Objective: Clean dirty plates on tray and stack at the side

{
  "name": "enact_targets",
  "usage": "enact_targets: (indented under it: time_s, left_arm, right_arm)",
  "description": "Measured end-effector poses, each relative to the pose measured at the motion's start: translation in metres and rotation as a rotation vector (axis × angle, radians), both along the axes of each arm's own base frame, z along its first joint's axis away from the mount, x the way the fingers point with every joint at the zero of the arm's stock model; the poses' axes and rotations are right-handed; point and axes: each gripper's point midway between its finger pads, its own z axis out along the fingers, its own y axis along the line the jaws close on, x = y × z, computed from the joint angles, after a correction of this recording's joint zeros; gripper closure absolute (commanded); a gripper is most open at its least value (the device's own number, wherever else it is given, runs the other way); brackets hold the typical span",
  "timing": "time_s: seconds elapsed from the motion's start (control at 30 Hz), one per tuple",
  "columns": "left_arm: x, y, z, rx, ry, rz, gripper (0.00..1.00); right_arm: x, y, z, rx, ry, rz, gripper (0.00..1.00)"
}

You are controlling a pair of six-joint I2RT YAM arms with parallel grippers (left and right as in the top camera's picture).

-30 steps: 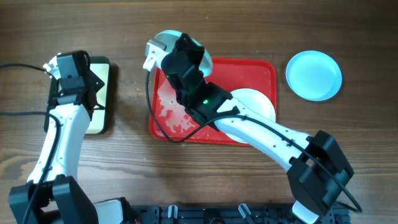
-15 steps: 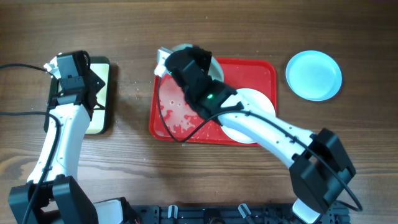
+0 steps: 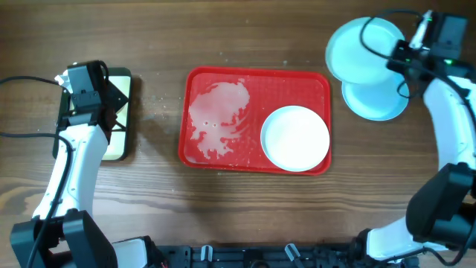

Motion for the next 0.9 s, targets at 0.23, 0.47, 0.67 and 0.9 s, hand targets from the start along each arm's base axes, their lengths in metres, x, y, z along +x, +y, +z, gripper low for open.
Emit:
enact_targets:
  time_s: [0.23, 0.47, 0.67, 0.9]
  left_arm:
    - [0.0, 0.0, 0.0, 0.0, 0.0, 0.0, 0.96]
    - [0.0, 0.0, 0.0, 0.0, 0.0, 0.0, 0.96]
    - [0.001, 0.0, 0.001, 0.001, -0.006, 0.0, 0.95]
    - [0.001, 0.0, 0.001, 0.001, -0.007, 0.0, 0.95]
  right_arm:
    - [-0.022, -0.056, -0.042, -0.022, 0.126, -0.168, 0.96]
    - [-0.031, -0.058, -0.089, -0.004, 0.251, -0.189, 0.58]
    - [-0.036, -0.017, -0.105, 0.164, 0.307, -0.083, 0.52]
    - [-0.033, 0.15, -0.064, 0.237, 0.269, 0.523, 0.3]
